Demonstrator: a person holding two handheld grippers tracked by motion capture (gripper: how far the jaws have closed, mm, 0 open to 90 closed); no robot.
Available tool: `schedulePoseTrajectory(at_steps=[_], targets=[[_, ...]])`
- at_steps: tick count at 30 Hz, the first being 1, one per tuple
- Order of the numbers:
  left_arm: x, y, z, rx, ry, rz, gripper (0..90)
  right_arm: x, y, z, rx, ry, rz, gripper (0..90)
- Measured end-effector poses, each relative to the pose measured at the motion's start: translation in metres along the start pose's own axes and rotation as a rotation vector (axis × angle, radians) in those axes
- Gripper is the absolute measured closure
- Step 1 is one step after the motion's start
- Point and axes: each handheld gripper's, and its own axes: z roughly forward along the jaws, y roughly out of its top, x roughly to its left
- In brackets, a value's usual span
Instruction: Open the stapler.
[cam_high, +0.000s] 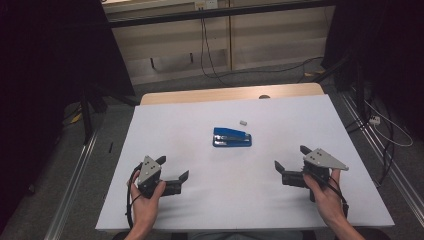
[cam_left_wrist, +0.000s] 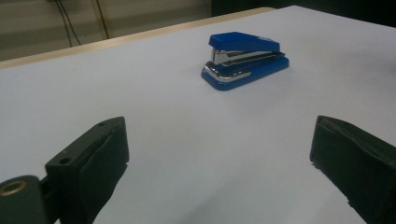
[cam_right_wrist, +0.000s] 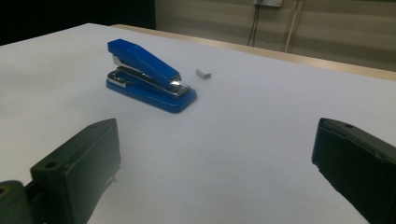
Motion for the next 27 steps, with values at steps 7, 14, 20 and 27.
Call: schedulePoseTrajectory(at_steps=[7, 14, 20, 27], targets=[[-0.006, 0.004, 0.011, 0.011, -0.016, 0.022, 5.7, 0.009, 0.004, 0.010, 0.005, 0.027, -0.029, 1.1], [-0.006, 0.009, 0.024, -0.002, -0.059, -0.007, 4.5, 0.010, 0.007, 0.018, 0.018, 0.058, -0.038, 1.0], [-0.004, 0.015, 0.035, 0.006, -0.038, 0.015, 4.7, 0.012, 0.013, 0.034, 0.017, 0.097, -0.032, 1.6], [-0.002, 0.019, 0.042, 0.003, -0.047, 0.013, 4.7, 0.018, 0.020, 0.045, 0.016, 0.142, -0.028, 1.7]])
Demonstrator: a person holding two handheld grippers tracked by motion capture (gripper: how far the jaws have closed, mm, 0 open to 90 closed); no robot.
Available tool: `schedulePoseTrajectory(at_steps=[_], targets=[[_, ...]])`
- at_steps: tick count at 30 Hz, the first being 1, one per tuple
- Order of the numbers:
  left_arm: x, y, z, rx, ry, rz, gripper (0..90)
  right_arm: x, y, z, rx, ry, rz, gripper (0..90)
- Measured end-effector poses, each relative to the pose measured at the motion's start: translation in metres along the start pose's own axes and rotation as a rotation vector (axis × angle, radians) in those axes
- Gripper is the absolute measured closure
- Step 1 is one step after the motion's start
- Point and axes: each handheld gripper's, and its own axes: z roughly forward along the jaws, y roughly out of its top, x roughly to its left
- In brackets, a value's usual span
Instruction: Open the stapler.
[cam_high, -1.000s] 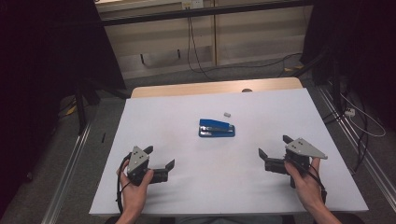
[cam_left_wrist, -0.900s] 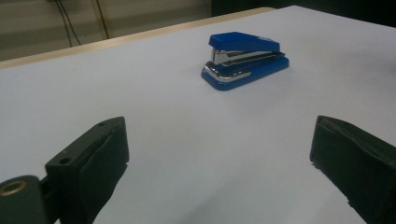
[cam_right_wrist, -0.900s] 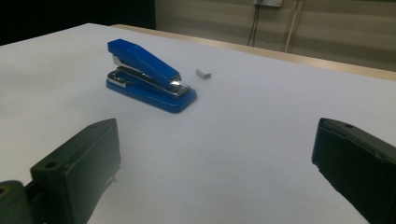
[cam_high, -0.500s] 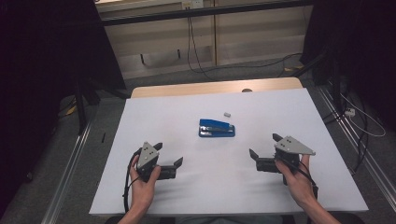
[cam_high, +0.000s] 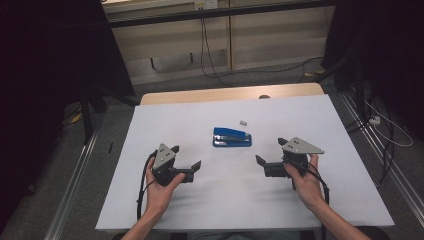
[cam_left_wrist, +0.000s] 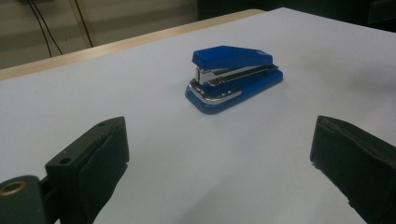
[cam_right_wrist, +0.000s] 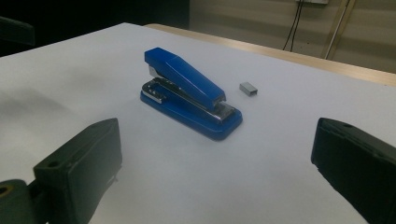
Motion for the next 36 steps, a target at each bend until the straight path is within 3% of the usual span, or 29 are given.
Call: schedulePoseTrajectory(at_steps=[7, 8, 11, 14, 15, 16, 21, 28, 36], targets=[[0.005, 0.010, 0.010, -0.018, -0.003, 0.005, 4.7, 0.000, 0.004, 0.009, -0.015, 0.012, -0.016, 1.4], [0.005, 0.013, 0.015, -0.014, 0.009, 0.024, 4.8, 0.000, 0.005, 0.012, -0.013, 0.015, -0.020, 1.8], [0.004, 0.017, 0.023, -0.018, 0.001, 0.026, 4.7, -0.001, 0.007, 0.016, -0.012, 0.023, -0.025, 1.7], [0.001, 0.019, 0.030, -0.016, 0.000, 0.052, 5.0, -0.001, 0.008, 0.021, -0.010, 0.028, -0.020, 1.9], [0.000, 0.021, 0.034, -0.020, -0.009, 0.089, 6.0, -0.001, 0.009, 0.023, -0.009, 0.026, -0.022, 2.4], [0.000, 0.021, 0.036, -0.021, -0.018, 0.092, 7.2, -0.002, 0.009, 0.026, -0.011, 0.023, -0.021, 3.0], [0.005, 0.023, 0.042, -0.023, -0.016, 0.047, 7.4, -0.004, 0.008, 0.035, -0.006, 0.026, -0.002, 4.6], [0.011, 0.023, 0.060, 0.020, 0.000, 0.041, 6.4, -0.002, 0.008, 0.052, 0.016, 0.017, -0.022, 7.1], [0.016, 0.036, 0.078, -0.001, 0.025, 0.027, 6.0, -0.003, 0.018, 0.065, -0.010, 0.019, -0.007, 13.1]])
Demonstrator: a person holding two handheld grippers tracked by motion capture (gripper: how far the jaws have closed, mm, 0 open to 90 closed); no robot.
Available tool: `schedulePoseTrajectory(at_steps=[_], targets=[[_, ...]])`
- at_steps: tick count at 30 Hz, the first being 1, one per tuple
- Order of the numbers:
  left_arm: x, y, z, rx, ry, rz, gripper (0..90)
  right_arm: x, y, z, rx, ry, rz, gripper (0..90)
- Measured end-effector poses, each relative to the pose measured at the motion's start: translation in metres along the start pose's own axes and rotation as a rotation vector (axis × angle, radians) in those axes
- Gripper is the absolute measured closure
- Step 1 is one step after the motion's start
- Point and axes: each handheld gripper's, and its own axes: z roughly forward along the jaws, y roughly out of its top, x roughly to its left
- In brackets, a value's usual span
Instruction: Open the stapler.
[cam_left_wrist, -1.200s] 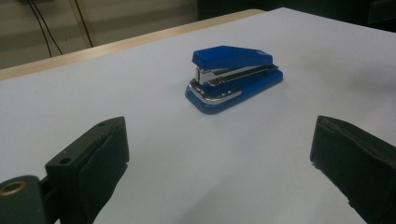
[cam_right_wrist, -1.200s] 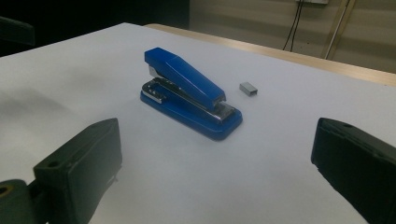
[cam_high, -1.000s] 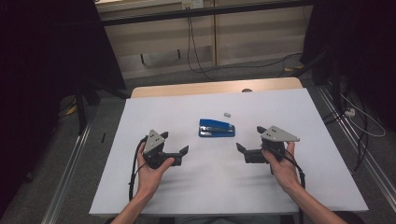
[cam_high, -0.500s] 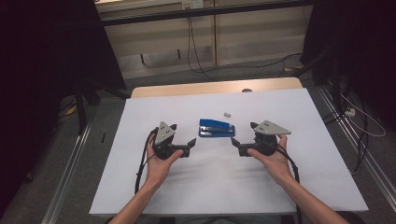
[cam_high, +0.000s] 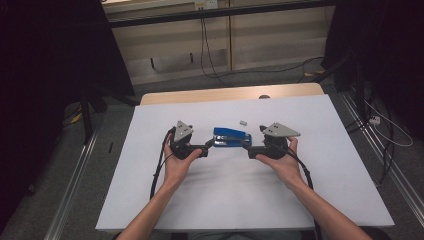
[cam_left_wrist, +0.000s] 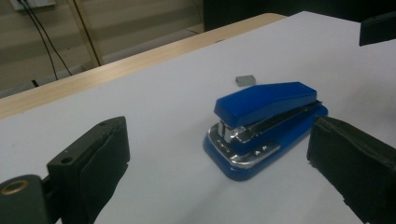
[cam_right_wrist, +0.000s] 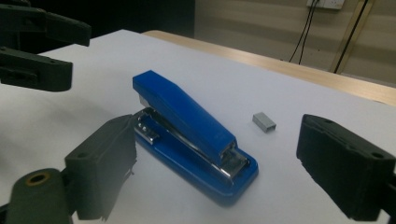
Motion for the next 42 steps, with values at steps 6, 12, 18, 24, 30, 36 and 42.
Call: schedulePoseTrajectory(at_steps=[6, 12, 18, 24, 30, 36, 42], targets=[[0.003, 0.002, 0.011, -0.002, 0.016, -0.004, 6.0, -0.002, -0.003, 0.008, 0.003, 0.000, 0.005, 15.9], [0.006, -0.005, 0.013, 0.052, 0.009, -0.002, 5.6, -0.002, -0.006, 0.012, 0.018, -0.006, -0.013, 25.9], [0.008, -0.008, 0.015, 0.059, 0.006, -0.009, 5.1, -0.004, -0.005, 0.012, 0.015, 0.012, -0.007, 36.9], [0.007, -0.008, 0.017, 0.057, 0.036, -0.005, 4.9, -0.006, -0.005, 0.014, 0.025, 0.036, 0.016, 49.7], [0.006, -0.011, 0.021, 0.074, 0.025, -0.007, 4.9, -0.004, -0.003, 0.019, 0.049, 0.081, 0.011, 68.0], [0.006, -0.011, 0.022, 0.076, 0.018, -0.020, 5.1, 0.003, -0.001, 0.024, 0.063, 0.127, -0.001, 88.4], [0.005, -0.012, 0.022, 0.093, 0.013, -0.006, 11.1, 0.013, 0.000, 0.033, 0.081, 0.151, -0.023, 90.0]])
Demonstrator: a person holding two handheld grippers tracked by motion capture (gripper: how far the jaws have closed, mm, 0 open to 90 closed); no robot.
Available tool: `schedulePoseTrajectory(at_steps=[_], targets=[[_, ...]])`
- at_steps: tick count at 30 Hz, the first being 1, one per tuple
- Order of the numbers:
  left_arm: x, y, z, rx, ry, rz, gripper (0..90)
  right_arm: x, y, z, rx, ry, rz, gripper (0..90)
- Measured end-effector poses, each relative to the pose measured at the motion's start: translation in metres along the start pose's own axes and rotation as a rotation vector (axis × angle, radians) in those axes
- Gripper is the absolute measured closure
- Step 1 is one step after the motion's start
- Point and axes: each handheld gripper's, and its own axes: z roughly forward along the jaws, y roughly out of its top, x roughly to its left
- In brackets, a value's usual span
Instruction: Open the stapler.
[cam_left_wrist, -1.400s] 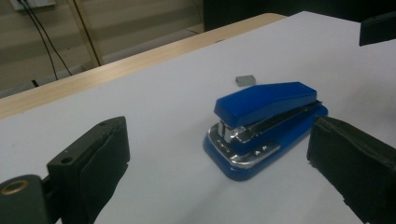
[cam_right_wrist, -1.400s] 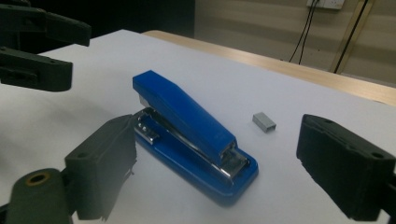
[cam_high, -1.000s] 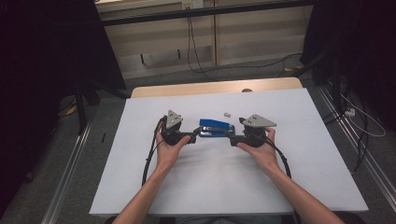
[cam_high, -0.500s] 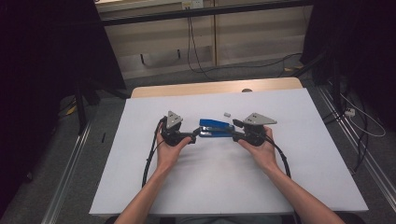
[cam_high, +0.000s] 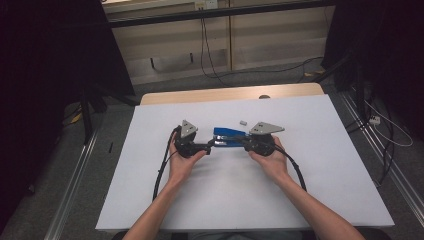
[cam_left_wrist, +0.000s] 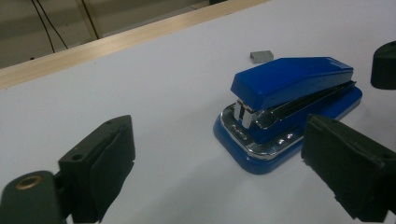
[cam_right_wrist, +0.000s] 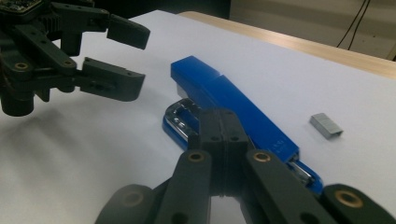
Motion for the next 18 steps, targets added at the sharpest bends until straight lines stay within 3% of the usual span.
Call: schedulePoseTrajectory(at_steps=[3, 7, 10, 12, 13, 18], targets=[[0.000, 0.000, 0.000, -0.014, -0.010, -0.015, 13.5, 0.002, 0.000, 0.004, 0.006, 0.000, 0.001, 90.0], [-0.003, 0.000, 0.000, -0.013, -0.018, 0.000, 21.0, 0.003, 0.002, 0.012, 0.009, 0.001, -0.002, 90.0], [-0.005, 0.000, 0.000, -0.011, -0.033, 0.007, 33.1, 0.005, 0.003, 0.015, 0.014, 0.004, -0.008, 90.0], [-0.005, 0.001, 0.000, -0.009, -0.052, 0.001, 34.5, 0.005, 0.003, 0.015, 0.014, 0.004, -0.011, 90.0], [-0.007, 0.002, -0.002, -0.013, -0.066, 0.009, 45.3, 0.007, 0.003, 0.015, 0.011, 0.003, -0.010, 90.0], [-0.007, 0.002, -0.002, -0.013, -0.068, 0.010, 62.3, 0.009, 0.003, 0.019, 0.018, 0.000, -0.012, 90.0]])
